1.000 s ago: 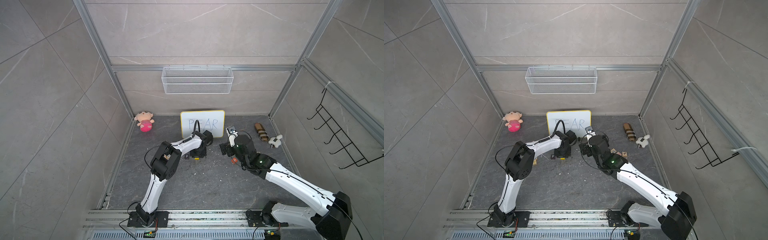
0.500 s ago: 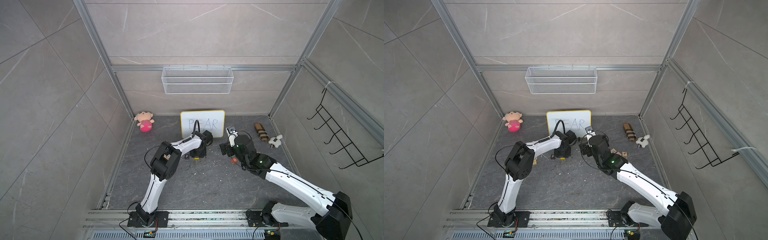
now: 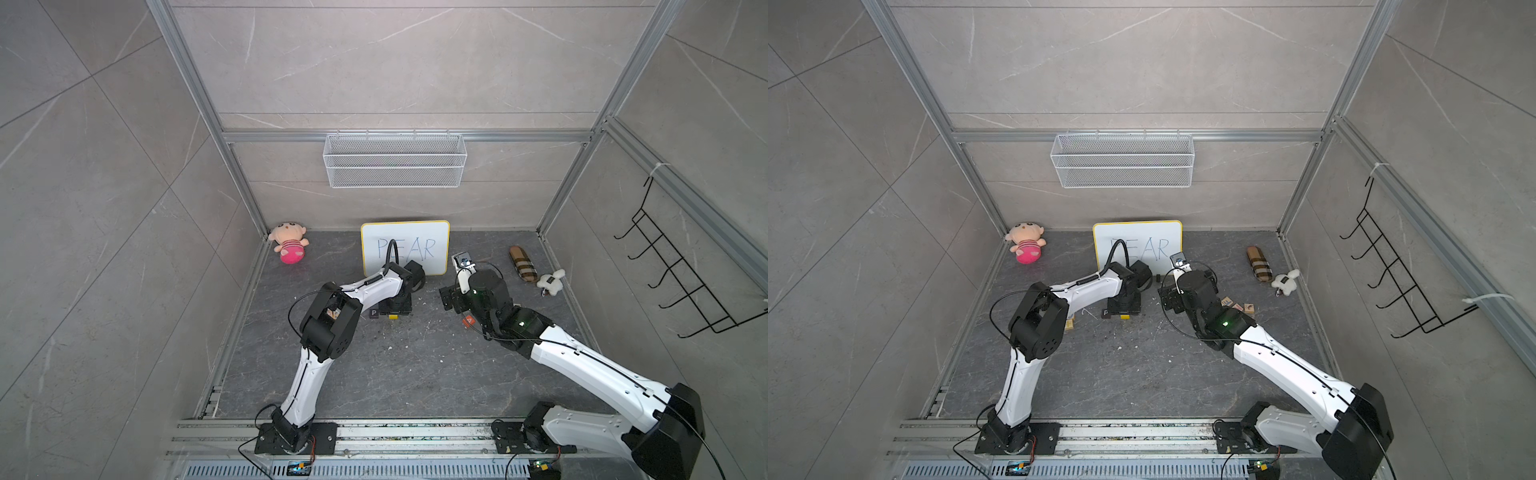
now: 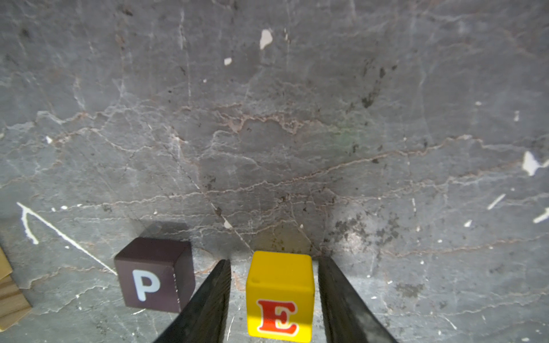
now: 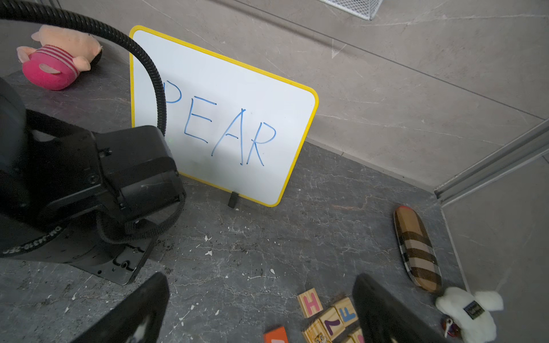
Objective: Spell the uppercase word “pear” with letter blocks
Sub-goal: Place the letter block at the center of the board.
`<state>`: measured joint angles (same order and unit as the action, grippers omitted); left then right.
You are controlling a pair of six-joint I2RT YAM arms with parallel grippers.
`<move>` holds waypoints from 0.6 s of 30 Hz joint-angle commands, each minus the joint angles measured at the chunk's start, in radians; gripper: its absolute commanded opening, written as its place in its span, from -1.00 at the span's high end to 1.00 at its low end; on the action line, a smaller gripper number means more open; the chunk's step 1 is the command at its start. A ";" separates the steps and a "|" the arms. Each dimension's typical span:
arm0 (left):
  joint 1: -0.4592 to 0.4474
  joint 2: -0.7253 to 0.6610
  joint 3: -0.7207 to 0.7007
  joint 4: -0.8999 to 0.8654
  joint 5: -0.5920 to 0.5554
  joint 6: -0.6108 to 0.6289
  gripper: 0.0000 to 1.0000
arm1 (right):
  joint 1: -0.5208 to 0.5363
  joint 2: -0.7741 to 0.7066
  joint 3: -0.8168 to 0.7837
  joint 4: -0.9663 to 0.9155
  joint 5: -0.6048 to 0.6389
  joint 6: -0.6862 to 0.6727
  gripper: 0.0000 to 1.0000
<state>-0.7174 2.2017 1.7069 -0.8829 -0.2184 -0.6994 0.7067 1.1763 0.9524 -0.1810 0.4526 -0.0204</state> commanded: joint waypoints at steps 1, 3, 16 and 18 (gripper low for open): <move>0.006 -0.035 0.017 -0.021 0.000 0.011 -0.05 | 0.007 0.006 -0.007 0.013 -0.006 -0.013 -0.98; 0.006 -0.051 0.025 -0.021 0.001 0.017 -0.06 | 0.007 0.013 -0.004 0.013 -0.009 -0.014 -0.98; -0.003 -0.260 0.057 -0.006 -0.015 0.104 -0.23 | 0.006 0.042 0.016 0.014 0.046 0.015 -0.98; -0.013 -0.305 0.050 0.019 -0.031 0.136 -0.24 | 0.006 0.029 0.006 0.024 0.066 0.025 -0.98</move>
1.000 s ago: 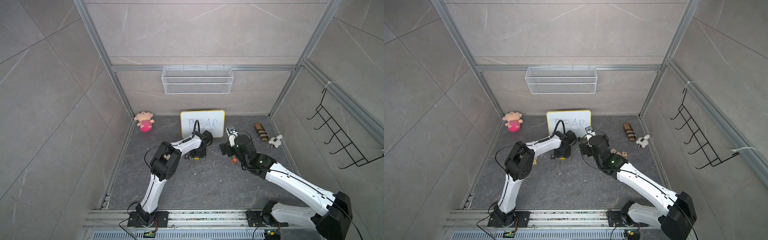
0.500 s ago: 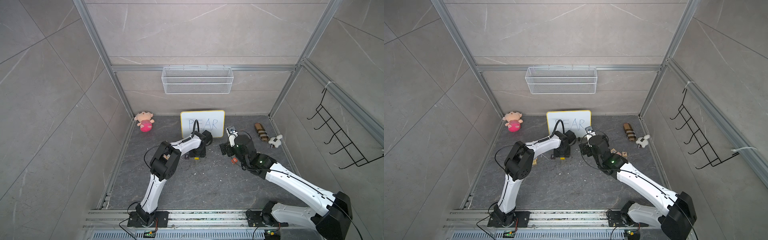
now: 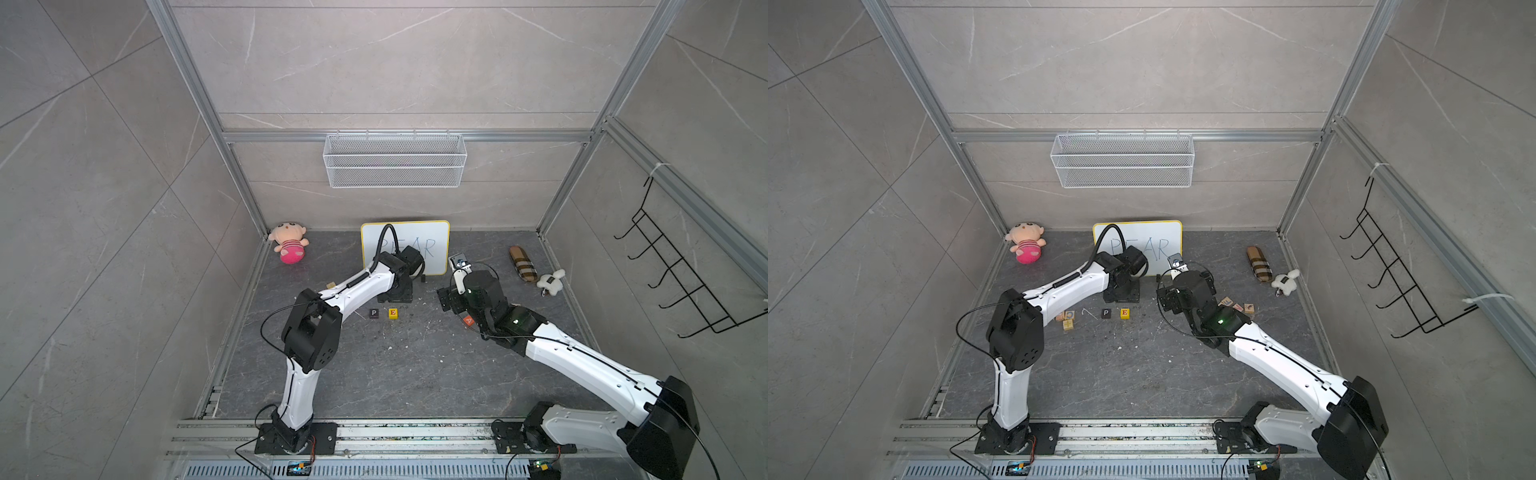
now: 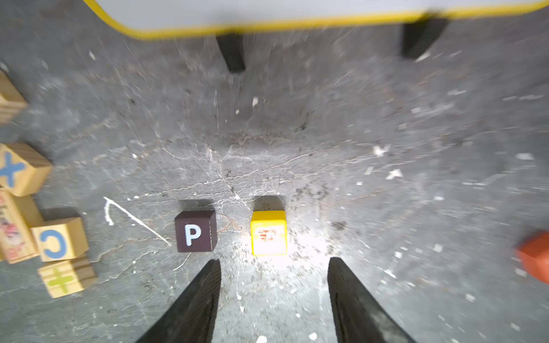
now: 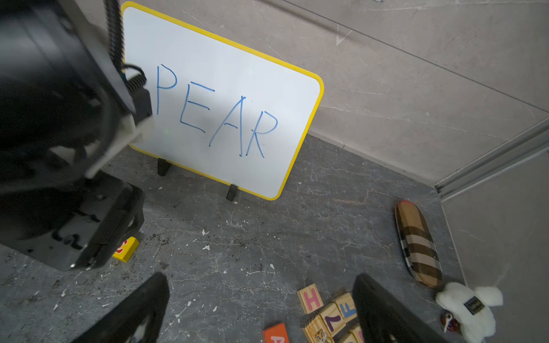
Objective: Spell the uppercase word “pear” with letter blocks
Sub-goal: Place the letter block at the center of the board, then adjust the letter block at the center of the board.
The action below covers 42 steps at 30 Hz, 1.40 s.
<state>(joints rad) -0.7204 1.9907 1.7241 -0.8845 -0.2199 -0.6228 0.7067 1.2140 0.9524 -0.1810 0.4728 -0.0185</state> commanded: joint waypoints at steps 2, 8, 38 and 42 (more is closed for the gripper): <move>-0.021 -0.142 0.017 0.054 -0.059 0.089 -0.25 | 0.006 -0.024 -0.004 0.038 0.050 0.024 -0.98; -0.027 -0.239 -0.102 0.188 -0.088 0.140 -0.27 | 0.006 -0.025 0.000 0.041 0.055 0.026 -0.98; -0.080 -0.324 -0.407 0.537 0.073 0.359 -0.29 | -0.287 0.134 0.119 -0.629 -0.336 0.477 0.27; -0.080 -0.308 -0.400 0.524 0.067 0.361 -0.29 | -0.290 0.183 0.069 -0.635 -0.385 0.522 -0.15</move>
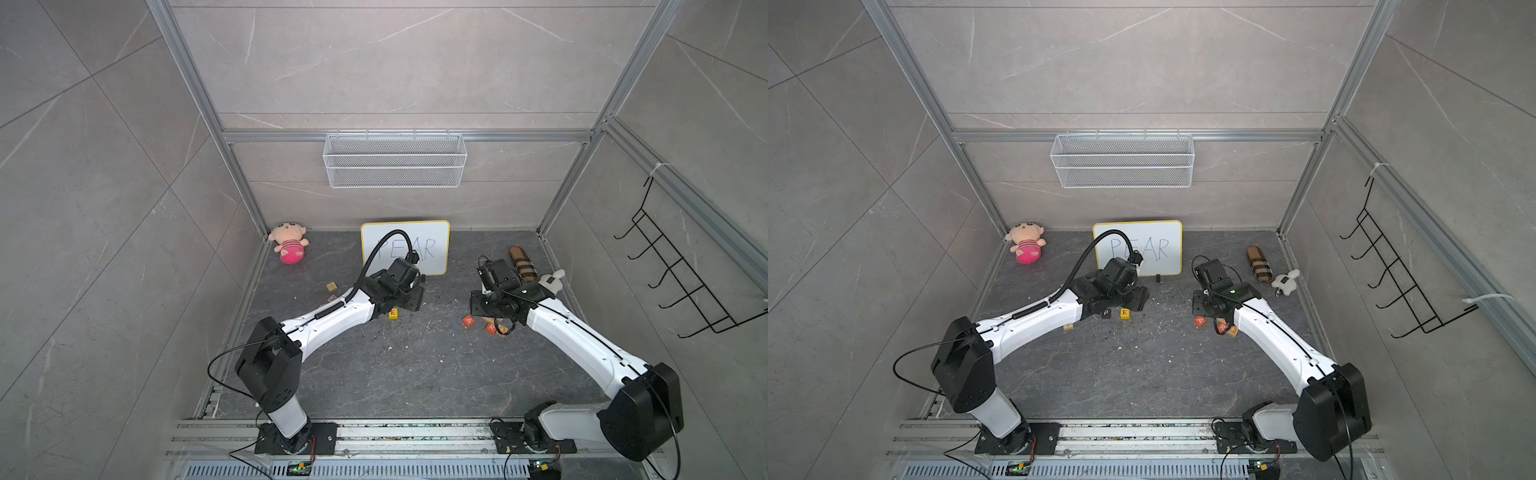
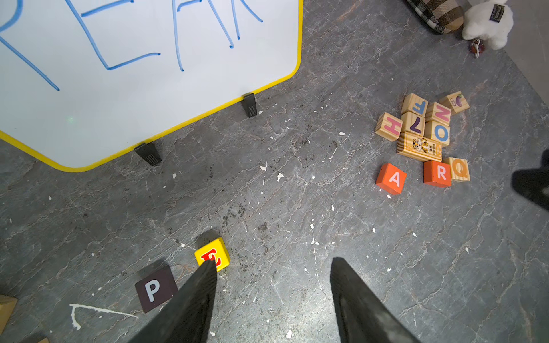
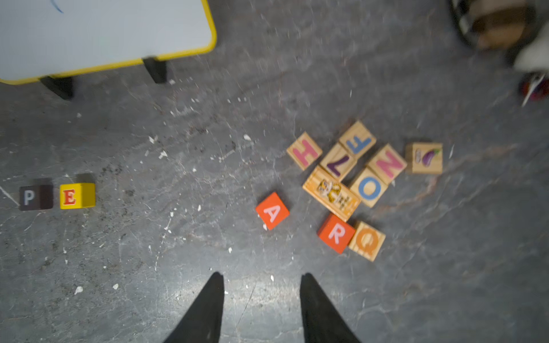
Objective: Spell the uppercase word “pear” with letter blocks
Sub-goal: Adjust the letter block at the center of the board.
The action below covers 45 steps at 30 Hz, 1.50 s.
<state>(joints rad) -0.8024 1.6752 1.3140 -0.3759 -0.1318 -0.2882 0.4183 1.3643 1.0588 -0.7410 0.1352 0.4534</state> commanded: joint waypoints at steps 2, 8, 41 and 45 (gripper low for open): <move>0.002 0.006 0.007 0.014 -0.029 0.026 -0.29 | -0.015 0.059 -0.055 -0.067 -0.092 0.090 -0.27; 0.002 -0.002 -0.017 0.005 -0.056 0.023 -0.29 | -0.019 0.155 -0.062 -0.002 -0.151 0.158 -0.37; 0.002 -0.005 -0.055 -0.024 -0.127 0.013 -0.29 | -0.016 0.403 0.074 0.132 0.098 0.138 1.00; 0.002 -0.006 -0.065 -0.026 -0.129 0.011 -0.29 | -0.024 0.396 0.102 0.116 0.087 0.120 0.74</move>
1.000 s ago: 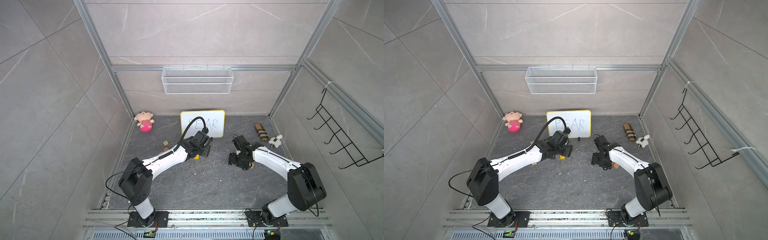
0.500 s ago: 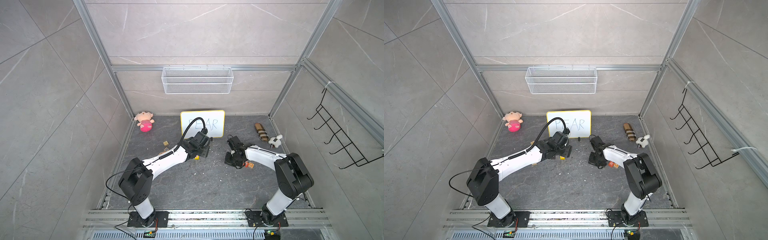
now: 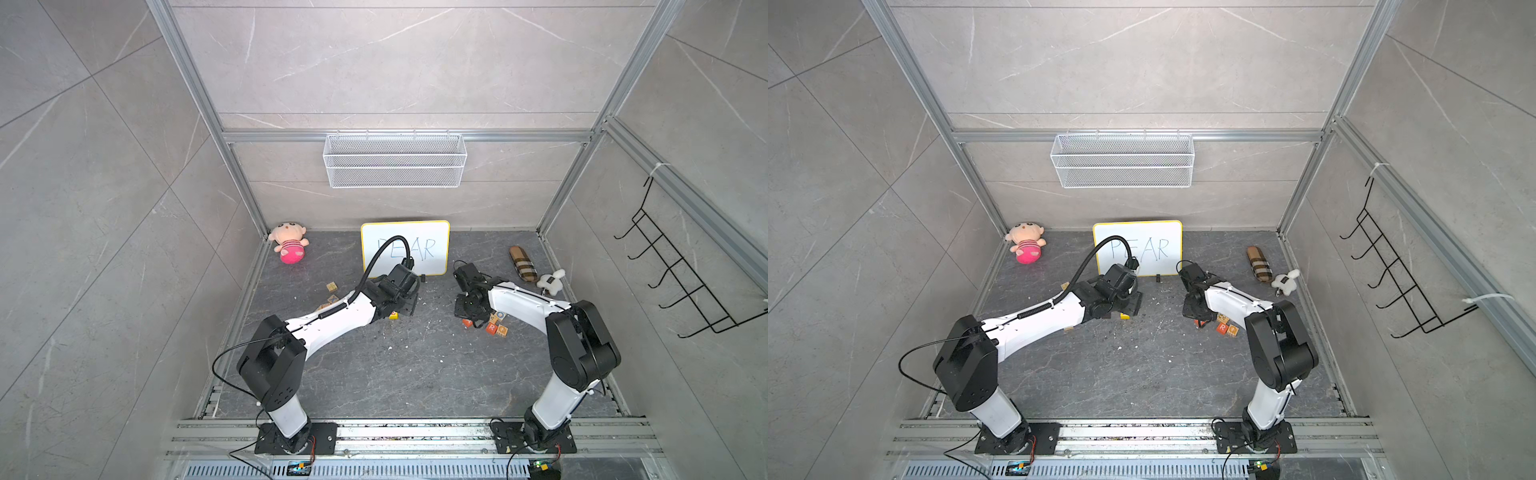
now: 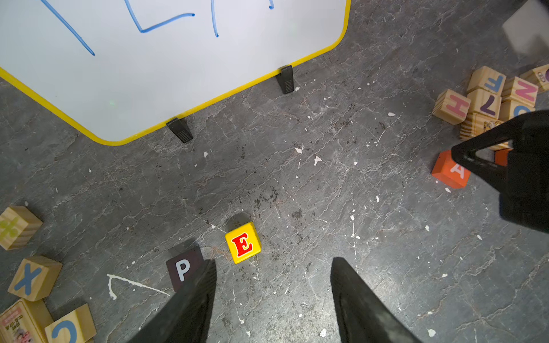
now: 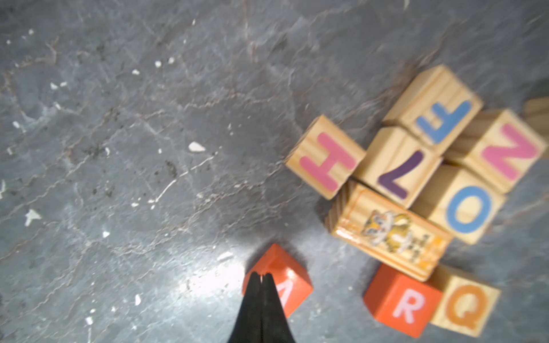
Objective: Spell the uppercase word “pear” with letter blocks
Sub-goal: Adjust the letter block at the center of the board.
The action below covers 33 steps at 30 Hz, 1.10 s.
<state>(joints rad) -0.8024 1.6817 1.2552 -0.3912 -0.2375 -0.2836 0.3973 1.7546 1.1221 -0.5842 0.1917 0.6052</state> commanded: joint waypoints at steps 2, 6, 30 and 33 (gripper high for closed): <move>0.002 -0.013 -0.005 -0.017 -0.023 0.005 -0.29 | -0.003 0.010 0.054 -0.071 0.012 -0.035 0.40; 0.002 -0.020 -0.012 -0.013 -0.029 0.004 -0.29 | -0.008 -0.011 0.029 -0.079 -0.019 -0.016 -0.52; 0.002 0.012 0.019 -0.002 -0.006 0.034 -0.29 | -0.050 -0.099 0.031 -0.138 -0.120 0.219 -0.94; 0.002 0.006 0.018 -0.006 -0.004 0.034 -0.29 | -0.051 -0.043 0.065 -0.174 -0.119 0.257 -0.94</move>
<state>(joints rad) -0.8024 1.6917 1.2480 -0.3965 -0.2420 -0.2745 0.3508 1.6642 1.1584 -0.7307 0.0986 0.7940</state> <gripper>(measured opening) 0.645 0.970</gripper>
